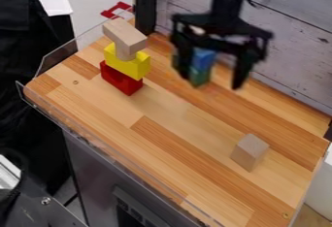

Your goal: Put the rectangle block on top of the leftmost cylinder

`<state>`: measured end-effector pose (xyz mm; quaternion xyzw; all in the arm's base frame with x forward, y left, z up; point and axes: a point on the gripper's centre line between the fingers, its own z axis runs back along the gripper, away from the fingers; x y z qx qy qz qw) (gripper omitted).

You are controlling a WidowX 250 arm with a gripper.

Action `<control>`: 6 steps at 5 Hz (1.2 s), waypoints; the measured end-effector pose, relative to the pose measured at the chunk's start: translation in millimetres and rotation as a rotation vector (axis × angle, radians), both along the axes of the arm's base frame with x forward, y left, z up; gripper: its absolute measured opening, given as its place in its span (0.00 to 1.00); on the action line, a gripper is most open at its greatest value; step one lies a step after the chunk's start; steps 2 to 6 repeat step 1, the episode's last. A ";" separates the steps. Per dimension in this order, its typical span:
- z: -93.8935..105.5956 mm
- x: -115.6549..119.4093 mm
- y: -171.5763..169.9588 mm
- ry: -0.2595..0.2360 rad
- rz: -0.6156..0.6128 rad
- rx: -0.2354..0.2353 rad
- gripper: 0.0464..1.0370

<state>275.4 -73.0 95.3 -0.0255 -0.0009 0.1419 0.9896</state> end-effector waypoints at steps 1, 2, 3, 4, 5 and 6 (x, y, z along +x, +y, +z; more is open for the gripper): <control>-35.3 1.1 -29.9 0.008 -0.247 -0.068 0.96; -35.3 1.1 -29.9 0.008 -0.247 -0.068 0.96; -35.3 1.1 -29.9 0.008 -0.247 -0.068 0.96; -35.3 1.1 -29.9 0.008 -0.247 -0.068 0.96; -35.3 1.1 -29.9 0.008 -0.247 -0.068 0.96; -35.3 1.1 -29.9 0.008 -0.247 -0.068 0.96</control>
